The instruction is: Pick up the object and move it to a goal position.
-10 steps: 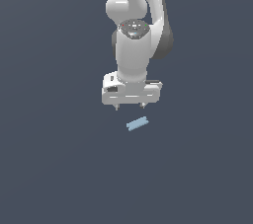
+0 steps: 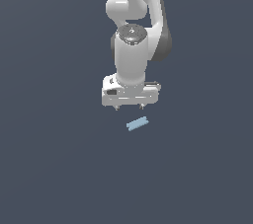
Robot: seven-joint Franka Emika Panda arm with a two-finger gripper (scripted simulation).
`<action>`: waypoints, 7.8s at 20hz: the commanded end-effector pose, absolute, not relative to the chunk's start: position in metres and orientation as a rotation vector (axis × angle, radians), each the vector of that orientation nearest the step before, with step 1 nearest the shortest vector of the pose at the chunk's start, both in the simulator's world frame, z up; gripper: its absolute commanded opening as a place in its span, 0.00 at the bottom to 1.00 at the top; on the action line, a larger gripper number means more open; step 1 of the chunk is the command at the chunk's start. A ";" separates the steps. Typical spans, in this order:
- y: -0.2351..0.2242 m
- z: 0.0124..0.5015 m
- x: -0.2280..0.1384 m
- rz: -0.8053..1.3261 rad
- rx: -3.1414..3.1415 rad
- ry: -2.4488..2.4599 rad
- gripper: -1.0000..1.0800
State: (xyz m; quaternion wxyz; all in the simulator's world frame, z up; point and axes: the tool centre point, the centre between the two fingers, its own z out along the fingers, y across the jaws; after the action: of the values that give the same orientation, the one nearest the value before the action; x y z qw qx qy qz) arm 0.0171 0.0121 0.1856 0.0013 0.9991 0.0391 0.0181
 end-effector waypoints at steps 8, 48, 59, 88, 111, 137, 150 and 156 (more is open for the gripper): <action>0.013 0.182 0.017 0.050 3.141 0.092 0.96; 0.049 0.088 0.004 0.000 2.880 -1.285 0.96; 0.055 0.065 -0.001 -0.001 2.707 -1.601 0.96; 0.057 0.009 -0.003 0.000 2.649 -1.690 0.96; 0.057 0.054 0.001 0.000 2.649 -1.691 0.00; 0.056 0.337 0.024 0.002 2.645 -1.693 0.00; 0.058 0.444 0.038 0.001 2.648 -1.690 0.00; 0.058 0.473 0.042 0.001 2.648 -1.689 0.00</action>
State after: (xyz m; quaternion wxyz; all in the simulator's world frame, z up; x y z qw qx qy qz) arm 0.0412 0.0583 0.4670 -0.0001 0.8430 -0.5379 0.0006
